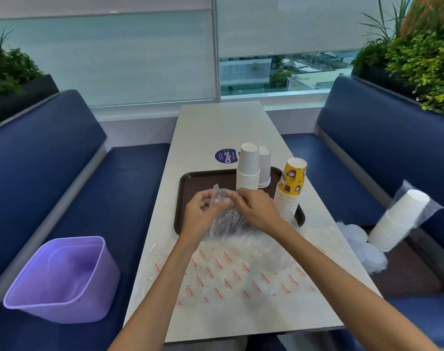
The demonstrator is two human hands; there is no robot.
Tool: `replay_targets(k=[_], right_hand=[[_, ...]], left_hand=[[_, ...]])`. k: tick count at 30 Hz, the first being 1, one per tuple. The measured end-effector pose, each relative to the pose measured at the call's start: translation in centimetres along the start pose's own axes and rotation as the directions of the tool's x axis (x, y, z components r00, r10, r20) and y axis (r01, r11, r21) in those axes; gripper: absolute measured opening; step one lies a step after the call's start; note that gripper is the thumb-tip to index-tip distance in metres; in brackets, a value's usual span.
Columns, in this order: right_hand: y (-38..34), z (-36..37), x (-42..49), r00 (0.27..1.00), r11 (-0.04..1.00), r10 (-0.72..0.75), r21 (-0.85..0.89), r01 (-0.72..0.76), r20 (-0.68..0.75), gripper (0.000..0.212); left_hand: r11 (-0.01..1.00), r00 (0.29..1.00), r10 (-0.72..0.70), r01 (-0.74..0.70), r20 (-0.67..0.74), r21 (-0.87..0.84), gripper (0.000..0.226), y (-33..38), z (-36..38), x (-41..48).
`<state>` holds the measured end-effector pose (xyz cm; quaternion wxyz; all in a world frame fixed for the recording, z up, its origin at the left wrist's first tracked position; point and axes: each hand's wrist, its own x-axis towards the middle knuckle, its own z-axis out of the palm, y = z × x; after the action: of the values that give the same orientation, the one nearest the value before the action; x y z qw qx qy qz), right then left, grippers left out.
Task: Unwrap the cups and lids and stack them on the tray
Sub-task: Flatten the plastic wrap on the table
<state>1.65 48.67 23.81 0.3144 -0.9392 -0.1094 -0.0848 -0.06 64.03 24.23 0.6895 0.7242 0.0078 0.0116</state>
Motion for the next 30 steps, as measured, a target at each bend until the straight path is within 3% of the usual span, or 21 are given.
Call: replay_targets(k=[5, 9, 14, 17, 20, 23, 27, 30], right_hand=[[0.4, 0.6, -0.3, 0.995, 0.996, -0.067, -0.058, 0.062, -0.072, 0.038], [0.3, 1.1, -0.4, 0.993, 0.989, -0.101, -0.118, 0.094, -0.061, 0.037], [1.3, 1.6, -0.9, 0.992, 0.995, -0.091, -0.036, 0.088, -0.092, 0.044], [2.1, 1.5, -1.1, 0.99, 0.996, -0.087, -0.01, 0.086, -0.112, 0.027], [2.3, 1.2, -1.0, 0.99, 0.996, -0.088, -0.002, 0.088, -0.109, 0.022], [1.7, 0.8, -0.6, 0.984, 0.999, -0.047, 0.012, 0.05, -0.169, 0.036], [-0.6, 0.4, 0.7, 0.996, 0.999, -0.043, 0.03, 0.045, -0.081, 0.046], [-1.7, 1.1, 1.6, 0.997, 0.995, -0.068, 0.068, 0.069, -0.025, 0.032]], left_hand=[[0.996, 0.995, -0.064, 0.059, -0.08, -0.068, 0.034, -0.1, -0.7, 0.3], [0.998, 0.995, -0.04, 0.035, -0.089, -0.061, 0.019, -0.1, -0.6, 0.7], [1.0, 0.978, 0.03, -0.03, -0.206, 0.001, 0.011, -0.1, -0.9, 1.4], [0.999, 0.953, 0.042, -0.045, -0.299, -0.004, 0.011, 0.2, -1.2, 1.9], [0.986, 0.942, 0.14, -0.103, -0.305, 0.132, 0.012, 0.1, -1.1, 2.1], [0.954, 0.921, 0.254, -0.189, -0.294, 0.231, 0.012, -0.4, -0.9, 1.9], [0.937, 0.909, 0.311, -0.244, -0.276, 0.25, 0.011, -0.3, -0.4, 1.3], [0.944, 0.909, 0.304, -0.247, -0.285, 0.219, 0.015, -0.1, -0.4, 1.0]])
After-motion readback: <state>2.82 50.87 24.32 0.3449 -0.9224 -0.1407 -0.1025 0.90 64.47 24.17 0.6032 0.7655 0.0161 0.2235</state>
